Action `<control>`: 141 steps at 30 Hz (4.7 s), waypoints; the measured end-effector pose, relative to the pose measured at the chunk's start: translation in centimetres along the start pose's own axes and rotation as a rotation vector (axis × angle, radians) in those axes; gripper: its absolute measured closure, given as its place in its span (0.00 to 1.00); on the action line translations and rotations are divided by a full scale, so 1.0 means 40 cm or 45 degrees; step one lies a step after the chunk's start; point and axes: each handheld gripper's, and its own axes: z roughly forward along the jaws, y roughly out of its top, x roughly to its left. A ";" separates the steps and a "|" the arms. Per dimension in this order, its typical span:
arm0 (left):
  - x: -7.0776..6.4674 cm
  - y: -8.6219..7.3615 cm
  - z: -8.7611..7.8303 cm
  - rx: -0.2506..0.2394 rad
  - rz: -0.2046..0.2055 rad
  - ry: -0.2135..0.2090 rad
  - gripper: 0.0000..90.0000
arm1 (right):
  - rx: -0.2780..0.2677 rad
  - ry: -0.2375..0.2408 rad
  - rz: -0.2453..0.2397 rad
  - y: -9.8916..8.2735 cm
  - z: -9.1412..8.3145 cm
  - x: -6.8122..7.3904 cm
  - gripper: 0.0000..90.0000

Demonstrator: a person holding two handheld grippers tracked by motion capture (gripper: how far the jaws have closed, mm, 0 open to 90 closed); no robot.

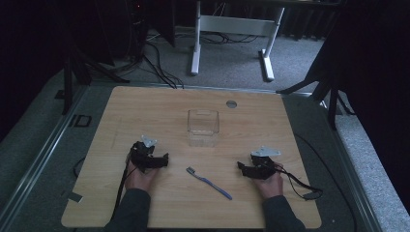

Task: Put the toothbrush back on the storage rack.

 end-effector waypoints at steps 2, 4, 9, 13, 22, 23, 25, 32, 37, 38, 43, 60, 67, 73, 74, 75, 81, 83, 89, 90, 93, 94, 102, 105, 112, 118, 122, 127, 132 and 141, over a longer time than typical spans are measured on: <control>0.001 0.001 0.001 0.000 0.001 0.000 0.09 | 0.000 0.000 0.000 0.000 0.000 0.000 0.34; 0.001 0.001 0.001 0.000 0.002 0.000 0.09 | 0.000 0.004 -0.003 0.000 0.000 -0.001 0.34; 0.001 0.001 0.001 0.000 0.001 0.000 0.09 | 0.000 0.005 -0.006 0.000 0.000 -0.001 0.34; 0.001 0.001 0.001 0.000 0.001 0.000 0.09 | -0.001 0.009 -0.010 -0.001 -0.001 -0.001 0.34; 0.001 0.001 0.001 0.000 0.001 0.000 0.09 | 0.003 0.012 -0.023 -0.002 -0.007 0.002 0.40; 0.001 0.001 0.001 0.000 0.001 0.000 0.09 | 0.002 0.008 -0.026 -0.002 -0.009 0.002 0.40; 0.001 0.001 0.001 0.000 0.001 0.000 0.09 | -0.010 0.005 -0.026 -0.002 -0.015 0.002 0.40; 0.001 0.001 0.001 -0.001 0.001 0.000 0.09 | -0.045 0.002 -0.025 0.002 -0.040 -0.002 0.41; 0.001 0.001 0.001 0.000 0.002 0.000 0.09 | -0.040 0.004 -0.034 0.006 -0.051 0.000 0.43; 0.001 0.001 0.001 0.000 0.001 0.000 0.09 | -0.035 0.001 -0.047 0.007 -0.052 0.003 0.43; 0.001 0.001 0.001 0.000 0.001 0.000 0.09 | -0.019 0.038 -0.081 0.014 -0.056 0.019 0.45; 0.001 0.001 0.001 0.000 0.001 0.000 0.09 | -0.005 0.087 -0.172 0.021 -0.071 0.040 0.49; 0.001 0.001 0.001 0.000 0.002 0.000 0.09 | 0.009 0.077 -0.259 0.032 -0.075 0.056 0.51; 0.000 0.001 0.001 0.001 0.000 -0.001 0.09 | 0.018 0.088 -0.303 0.044 -0.083 0.065 0.52; 0.000 0.001 0.001 0.001 0.000 -0.001 0.09 | 0.016 0.092 -0.301 0.046 -0.086 0.064 0.52; 0.000 0.001 0.001 0.001 0.000 -0.001 0.09 | 0.014 0.096 -0.296 0.048 -0.089 0.063 0.52; 0.000 0.001 0.001 0.002 0.000 -0.001 0.09 | -0.008 0.151 -0.263 0.065 -0.114 0.056 0.52; 0.000 0.001 0.001 0.001 0.000 -0.001 0.09 | -0.008 0.163 -0.260 0.072 -0.122 0.058 0.53; 0.000 0.001 0.001 0.001 0.000 0.000 0.09 | -0.013 0.191 -0.281 0.089 -0.140 0.067 0.53; 0.000 0.001 0.001 0.001 0.000 0.000 0.09 | -0.008 0.192 -0.287 0.095 -0.146 0.071 0.53; 0.000 0.001 0.001 0.001 0.001 -0.001 0.09 | -0.011 0.199 -0.291 0.102 -0.151 0.076 0.53; -0.001 0.001 0.001 0.000 0.000 -0.001 0.09 | -0.012 0.200 -0.294 0.104 -0.151 0.078 0.53; -0.001 0.001 0.001 0.000 0.001 -0.001 0.09 | -0.003 0.213 -0.312 0.123 -0.158 0.092 0.54; -0.001 0.001 0.001 0.001 0.001 -0.001 0.09 | 0.004 0.218 -0.329 0.130 -0.160 0.098 0.54; -0.001 0.001 0.001 0.000 0.001 -0.001 0.09 | 0.016 0.233 -0.353 0.147 -0.161 0.114 0.55; -0.001 0.001 0.001 0.000 0.000 -0.001 0.09 | 0.039 0.236 -0.380 0.158 -0.160 0.128 0.55; -0.001 0.001 0.001 0.000 0.000 -0.002 0.09 | 0.045 0.238 -0.385 0.167 -0.161 0.135 0.56; -0.001 0.001 0.001 0.000 0.001 -0.001 0.09 | 0.049 0.238 -0.389 0.172 -0.162 0.138 0.56; -0.001 0.001 0.001 0.000 0.000 -0.001 0.09 | 0.060 0.247 -0.401 0.181 -0.163 0.146 0.56; -0.002 0.001 0.001 -0.001 0.000 -0.002 0.09 | 0.086 0.257 -0.427 0.194 -0.156 0.163 0.56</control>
